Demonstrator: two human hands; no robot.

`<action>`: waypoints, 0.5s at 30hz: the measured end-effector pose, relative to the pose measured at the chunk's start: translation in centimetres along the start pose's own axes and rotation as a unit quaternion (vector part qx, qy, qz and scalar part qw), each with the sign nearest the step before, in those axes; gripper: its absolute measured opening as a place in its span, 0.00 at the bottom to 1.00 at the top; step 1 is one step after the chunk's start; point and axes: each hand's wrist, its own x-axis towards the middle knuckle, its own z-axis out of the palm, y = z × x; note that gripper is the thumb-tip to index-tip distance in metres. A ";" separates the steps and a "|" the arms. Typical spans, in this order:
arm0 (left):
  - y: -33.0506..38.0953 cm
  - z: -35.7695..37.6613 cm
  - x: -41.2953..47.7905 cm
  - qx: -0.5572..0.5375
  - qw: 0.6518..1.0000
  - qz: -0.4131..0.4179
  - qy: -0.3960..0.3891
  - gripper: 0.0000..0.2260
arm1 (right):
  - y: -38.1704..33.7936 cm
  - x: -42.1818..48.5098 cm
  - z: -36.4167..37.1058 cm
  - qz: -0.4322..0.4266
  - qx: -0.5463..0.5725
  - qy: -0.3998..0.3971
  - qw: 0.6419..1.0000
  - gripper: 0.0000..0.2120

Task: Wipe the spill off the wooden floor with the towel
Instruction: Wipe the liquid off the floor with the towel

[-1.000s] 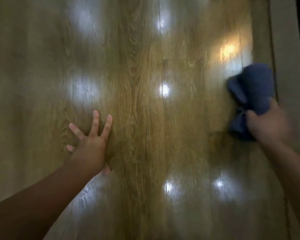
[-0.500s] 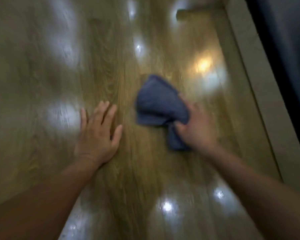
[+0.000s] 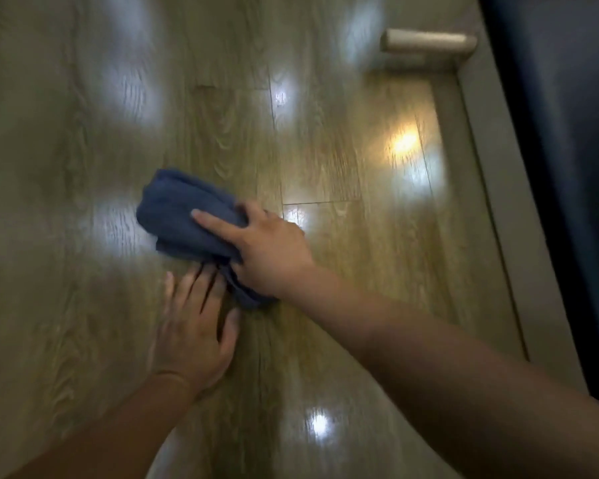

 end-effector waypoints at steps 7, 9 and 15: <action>0.1 0.2 0.1 0.013 1.000 -0.004 -0.002 0.28 | 20.5 -8.6 -6.5 0.534 0.041 0.207 0.819 0.33; -0.1 0.3 0.1 0.022 1.000 -0.001 -0.005 0.28 | 20.0 -6.3 -7.0 0.605 0.065 0.206 0.767 0.33; -0.2 0.1 -0.1 0.023 1.000 -0.003 -0.008 0.27 | 4.2 3.6 -1.7 0.268 -0.017 0.119 0.956 0.35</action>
